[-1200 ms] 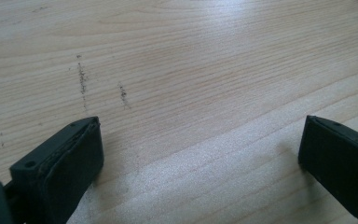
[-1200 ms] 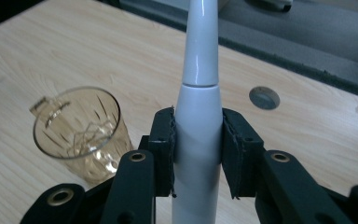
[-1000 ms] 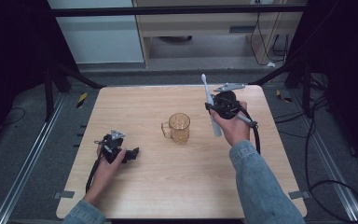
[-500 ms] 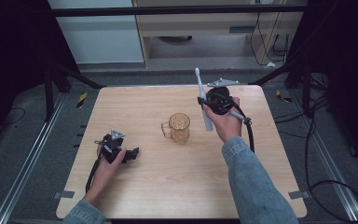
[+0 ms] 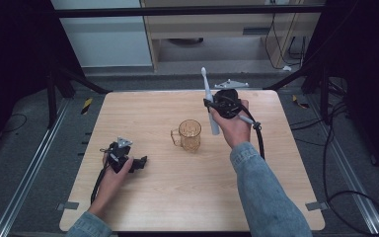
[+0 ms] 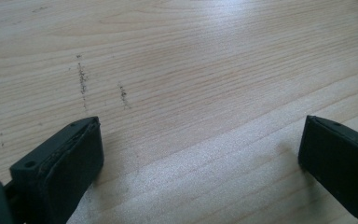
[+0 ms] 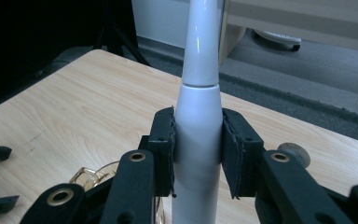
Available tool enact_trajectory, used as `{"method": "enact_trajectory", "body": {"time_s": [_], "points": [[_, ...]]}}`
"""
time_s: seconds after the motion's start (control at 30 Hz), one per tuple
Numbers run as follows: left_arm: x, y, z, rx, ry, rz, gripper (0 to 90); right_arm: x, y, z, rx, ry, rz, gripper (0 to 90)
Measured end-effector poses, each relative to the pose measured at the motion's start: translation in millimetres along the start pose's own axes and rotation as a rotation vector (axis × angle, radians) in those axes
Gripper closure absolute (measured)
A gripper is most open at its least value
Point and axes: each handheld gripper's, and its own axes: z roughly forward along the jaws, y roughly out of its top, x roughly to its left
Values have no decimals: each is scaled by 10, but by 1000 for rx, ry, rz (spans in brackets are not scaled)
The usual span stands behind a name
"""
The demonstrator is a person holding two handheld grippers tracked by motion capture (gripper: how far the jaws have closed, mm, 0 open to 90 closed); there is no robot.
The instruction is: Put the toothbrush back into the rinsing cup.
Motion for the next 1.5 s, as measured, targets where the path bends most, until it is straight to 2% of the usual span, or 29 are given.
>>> {"method": "enact_trajectory", "body": {"time_s": [0.43,0.87,1.5], "points": [[0,0,0,0,0,0,0,94,162,-42,-60,18,-11,673],[0,0,0,0,0,-1,0,198,279,46,-102,46,-17,673],[0,0,0,0,0,0,0,272,237,218,-136,89,-4,672]]}}
